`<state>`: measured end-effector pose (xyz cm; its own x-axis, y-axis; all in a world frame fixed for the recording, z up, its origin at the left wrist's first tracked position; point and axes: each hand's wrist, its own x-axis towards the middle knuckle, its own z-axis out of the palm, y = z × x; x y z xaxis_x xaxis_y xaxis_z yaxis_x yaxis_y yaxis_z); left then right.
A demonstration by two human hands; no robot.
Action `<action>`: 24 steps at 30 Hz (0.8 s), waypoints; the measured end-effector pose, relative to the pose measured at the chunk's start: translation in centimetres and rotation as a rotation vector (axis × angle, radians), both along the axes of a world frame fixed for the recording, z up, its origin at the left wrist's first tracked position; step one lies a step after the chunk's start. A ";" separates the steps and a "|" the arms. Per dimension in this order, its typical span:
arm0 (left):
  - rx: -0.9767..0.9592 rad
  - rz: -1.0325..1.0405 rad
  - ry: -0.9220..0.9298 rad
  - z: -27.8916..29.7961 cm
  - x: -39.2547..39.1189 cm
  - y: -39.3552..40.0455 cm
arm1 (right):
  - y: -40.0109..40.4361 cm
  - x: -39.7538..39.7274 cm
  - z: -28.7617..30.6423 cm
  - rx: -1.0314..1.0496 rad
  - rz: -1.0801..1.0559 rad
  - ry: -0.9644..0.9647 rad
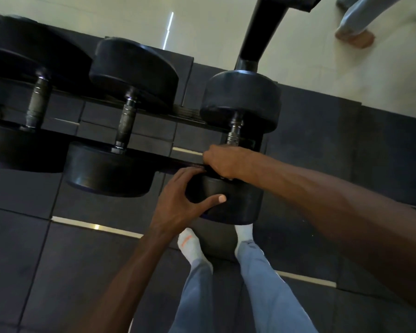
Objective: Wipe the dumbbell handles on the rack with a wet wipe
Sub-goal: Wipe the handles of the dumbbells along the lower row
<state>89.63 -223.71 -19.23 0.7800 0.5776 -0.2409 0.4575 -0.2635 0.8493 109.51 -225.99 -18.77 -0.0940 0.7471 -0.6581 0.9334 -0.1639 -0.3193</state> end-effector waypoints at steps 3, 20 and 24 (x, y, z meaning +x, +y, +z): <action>-0.014 0.011 -0.003 0.0 0.1 0.0 | -0.4 1.0 0.1 0.033 -0.006 0.045; -0.061 0.117 -0.029 0.0 0.2 -0.6 | -4.2 2.1 -1.7 0.182 -0.295 0.226; -0.058 0.138 -0.002 0.2 0.2 -1.1 | -8.1 2.0 -1.0 0.248 -0.618 0.262</action>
